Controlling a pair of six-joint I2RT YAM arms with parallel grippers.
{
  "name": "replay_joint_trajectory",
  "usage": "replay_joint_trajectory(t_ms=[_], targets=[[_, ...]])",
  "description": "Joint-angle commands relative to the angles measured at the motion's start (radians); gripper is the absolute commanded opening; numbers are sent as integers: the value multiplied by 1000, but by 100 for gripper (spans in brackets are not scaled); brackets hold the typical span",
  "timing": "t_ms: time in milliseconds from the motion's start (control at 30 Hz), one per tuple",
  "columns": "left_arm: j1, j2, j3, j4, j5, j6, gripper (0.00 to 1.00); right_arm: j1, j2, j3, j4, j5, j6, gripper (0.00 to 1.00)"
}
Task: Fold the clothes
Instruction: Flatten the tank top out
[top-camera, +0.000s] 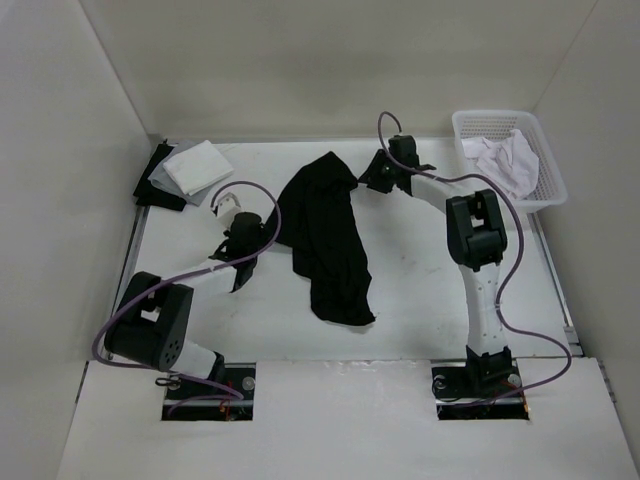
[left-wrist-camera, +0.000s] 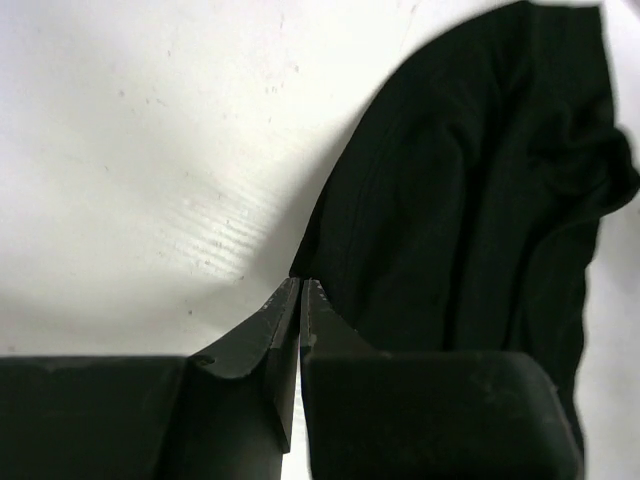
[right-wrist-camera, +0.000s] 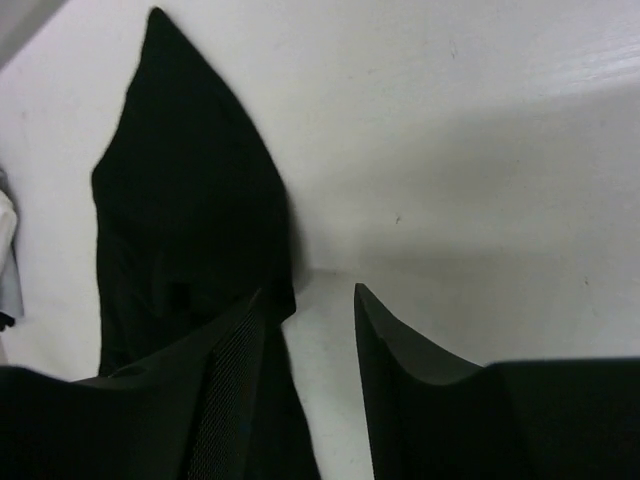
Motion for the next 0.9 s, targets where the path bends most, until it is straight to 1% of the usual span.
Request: replay_joint_trajectory(t_ms=[0,33,100,233,367,533,667,767,867], targets=[[22,-56,-8,92,42,-47,1,5,39,101,-109,-46,-26,44],[25,-56,-10,97,48,-51,1,5,50,115,-107,-57,-18,43],[28,-48,-10,104,60,-53,1,5,74,162,-121,-74,-9,37],[33,-41,-2,104,68,-59,2,5,114,242,-140,-143,15,37],[33,-44,13,106,71,-62,2,5,148,305,-192,-183,-3,36],[25,-30,24,109,73,-62,2,-7,160,302,-204,-249,-20,36],[24,-33,22,111,73,-62,2,-19,160,294,-230,-238,-34,37],[27,-62,7,107,69,-62,2,-21,123,244,-229,-189,-61,42],[34,-90,-10,103,71,-59,2,-21,120,259,-258,-158,-93,44]])
